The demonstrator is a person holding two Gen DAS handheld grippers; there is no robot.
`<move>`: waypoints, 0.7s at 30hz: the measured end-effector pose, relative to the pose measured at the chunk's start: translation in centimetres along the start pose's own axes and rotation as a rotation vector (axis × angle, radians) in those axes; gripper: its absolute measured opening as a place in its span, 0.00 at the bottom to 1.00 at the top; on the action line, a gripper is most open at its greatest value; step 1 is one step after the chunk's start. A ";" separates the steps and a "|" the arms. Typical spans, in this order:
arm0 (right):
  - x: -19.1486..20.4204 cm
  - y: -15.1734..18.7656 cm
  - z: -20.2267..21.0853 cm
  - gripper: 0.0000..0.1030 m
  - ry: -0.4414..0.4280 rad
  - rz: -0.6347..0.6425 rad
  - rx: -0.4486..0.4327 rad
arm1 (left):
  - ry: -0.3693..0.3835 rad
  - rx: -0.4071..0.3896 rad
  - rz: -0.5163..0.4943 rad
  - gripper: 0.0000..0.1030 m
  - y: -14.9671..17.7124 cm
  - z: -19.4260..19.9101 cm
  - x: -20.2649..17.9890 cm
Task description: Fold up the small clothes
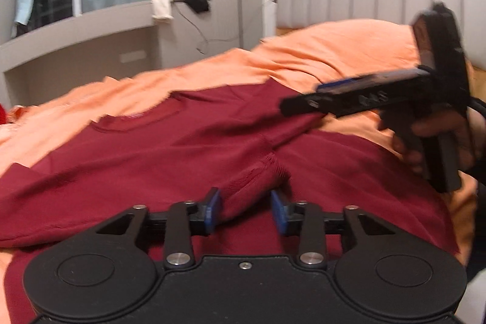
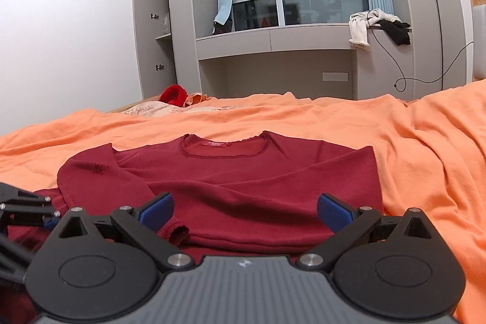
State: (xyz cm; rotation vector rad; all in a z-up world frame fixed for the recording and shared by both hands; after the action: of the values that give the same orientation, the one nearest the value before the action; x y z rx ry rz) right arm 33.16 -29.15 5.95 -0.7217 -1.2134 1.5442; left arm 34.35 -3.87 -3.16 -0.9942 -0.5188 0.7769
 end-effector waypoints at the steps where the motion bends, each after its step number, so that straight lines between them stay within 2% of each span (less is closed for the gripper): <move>1: 0.2 0.0 -0.3 1.00 -0.002 0.004 0.009 | 0.020 -0.001 0.002 0.46 0.0 0.2 0.1; 3: 0.4 0.1 -0.9 1.00 -0.004 0.019 0.030 | 0.051 -0.020 0.040 0.54 -0.3 1.1 0.8; 5: 1.0 0.5 -1.5 1.00 -0.009 0.038 0.052 | 0.049 -0.058 0.093 0.66 -1.0 2.1 2.2; 6: 1.1 0.7 -1.6 1.00 -0.016 0.045 0.058 | 0.027 -0.086 0.126 0.75 -1.3 2.7 3.3; 7: 1.3 0.8 -1.7 1.00 -0.028 0.048 0.062 | -0.004 -0.113 0.161 0.84 -1.6 3.3 4.5; 9: 1.7 1.0 -1.8 1.00 -0.063 0.048 0.067 | -0.093 -0.167 0.235 0.91 -2.1 4.5 7.4; 12: 2.4 1.0 -1.8 0.96 -0.103 0.051 0.068 | -0.268 -0.221 0.345 0.99 -1.9 6.1 12.2; 15: 3.0 1.1 -2.1 0.92 -0.131 0.041 0.085 | -0.490 -0.199 0.483 0.99 -0.6 7.3 17.1; 17: 3.3 1.2 -2.2 0.84 -0.146 0.030 0.097 | -0.591 -0.178 0.612 0.99 0.9 7.8 20.1; 19: 3.5 1.3 -2.3 0.75 -0.164 0.021 0.110 | -0.635 -0.162 0.791 0.93 2.8 8.1 22.8; 21: 3.7 1.5 -2.4 0.65 -0.176 0.016 0.119 | -0.618 -0.159 0.960 0.83 4.6 8.0 24.7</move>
State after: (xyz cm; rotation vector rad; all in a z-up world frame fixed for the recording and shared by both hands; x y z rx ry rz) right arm 33.60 -24.82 4.22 -0.5277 -1.2340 1.7060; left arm 42.62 21.14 -2.47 -1.1414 -0.6282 1.9616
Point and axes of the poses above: each gripper's, at about its wrist camera, not at the fingertips, and z roughly against the way its jaws point, x to its left, y to its underside, the point moved 5 cm from there along -z, roughly the way its jaws point, and after that the axes turned 2 degrees about -x, right-handed, at the moved point
